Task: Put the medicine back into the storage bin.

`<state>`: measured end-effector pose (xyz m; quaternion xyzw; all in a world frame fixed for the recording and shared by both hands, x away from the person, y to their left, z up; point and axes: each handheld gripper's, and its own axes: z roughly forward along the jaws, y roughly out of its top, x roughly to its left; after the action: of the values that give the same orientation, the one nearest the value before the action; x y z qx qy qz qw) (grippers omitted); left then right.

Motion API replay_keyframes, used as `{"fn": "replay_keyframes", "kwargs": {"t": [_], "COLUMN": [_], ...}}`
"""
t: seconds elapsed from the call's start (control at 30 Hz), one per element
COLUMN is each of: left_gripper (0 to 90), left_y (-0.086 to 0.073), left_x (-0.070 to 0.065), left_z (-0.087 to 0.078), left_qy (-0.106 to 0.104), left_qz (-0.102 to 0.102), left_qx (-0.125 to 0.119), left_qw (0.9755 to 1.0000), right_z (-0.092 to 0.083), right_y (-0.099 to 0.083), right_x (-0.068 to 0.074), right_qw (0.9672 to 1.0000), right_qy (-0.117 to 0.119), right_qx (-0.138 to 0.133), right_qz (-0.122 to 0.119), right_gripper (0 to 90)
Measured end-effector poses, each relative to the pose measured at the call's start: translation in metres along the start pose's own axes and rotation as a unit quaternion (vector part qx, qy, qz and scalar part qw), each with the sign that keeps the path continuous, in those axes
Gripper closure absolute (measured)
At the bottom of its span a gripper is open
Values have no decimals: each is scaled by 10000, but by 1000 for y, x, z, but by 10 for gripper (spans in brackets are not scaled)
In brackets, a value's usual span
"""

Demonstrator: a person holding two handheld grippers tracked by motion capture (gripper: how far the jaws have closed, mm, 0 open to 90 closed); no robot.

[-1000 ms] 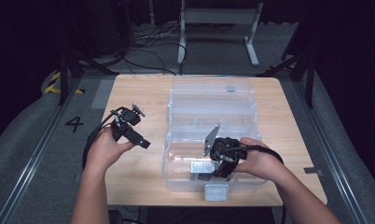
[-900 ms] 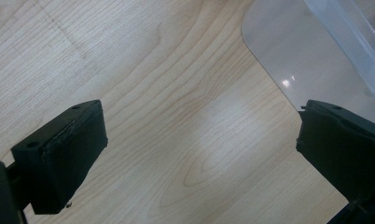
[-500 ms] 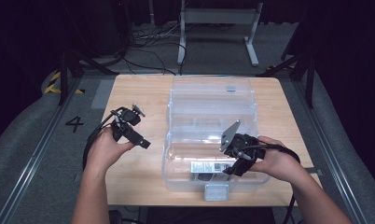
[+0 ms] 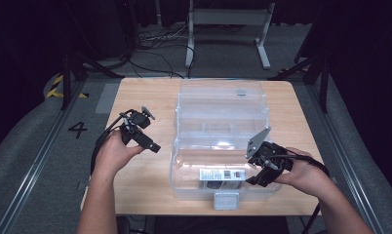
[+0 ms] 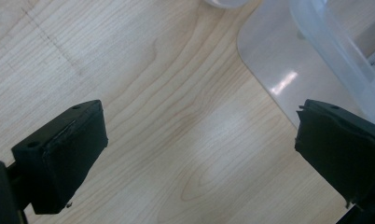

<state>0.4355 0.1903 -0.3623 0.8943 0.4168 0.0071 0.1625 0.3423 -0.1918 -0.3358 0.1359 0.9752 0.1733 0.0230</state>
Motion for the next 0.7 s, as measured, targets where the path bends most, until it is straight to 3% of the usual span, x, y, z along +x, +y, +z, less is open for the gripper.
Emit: {"fn": "replay_keyframes", "kwargs": {"t": [0.2, 0.5, 0.7], "left_gripper": [21, 31, 33], "left_y": [4, 5, 4], "left_x": [-1, -4, -4], "left_z": [0, -1, -1], "left_qy": [49, 62, 63], "left_qz": [17, 56, 74], "left_qx": [-47, -129, -127], "left_qw": [10000, 9999, 9999], "right_z": [-1, 6, 15], "right_y": [-17, -33, -41], "right_x": [1, 4, 11], "right_qw": [9992, 9986, 9990], "right_qy": [88, 102, 52], "right_qx": [12, 69, 186], "right_qz": [397, 513, 397], "right_gripper": [328, 262, 221]}}
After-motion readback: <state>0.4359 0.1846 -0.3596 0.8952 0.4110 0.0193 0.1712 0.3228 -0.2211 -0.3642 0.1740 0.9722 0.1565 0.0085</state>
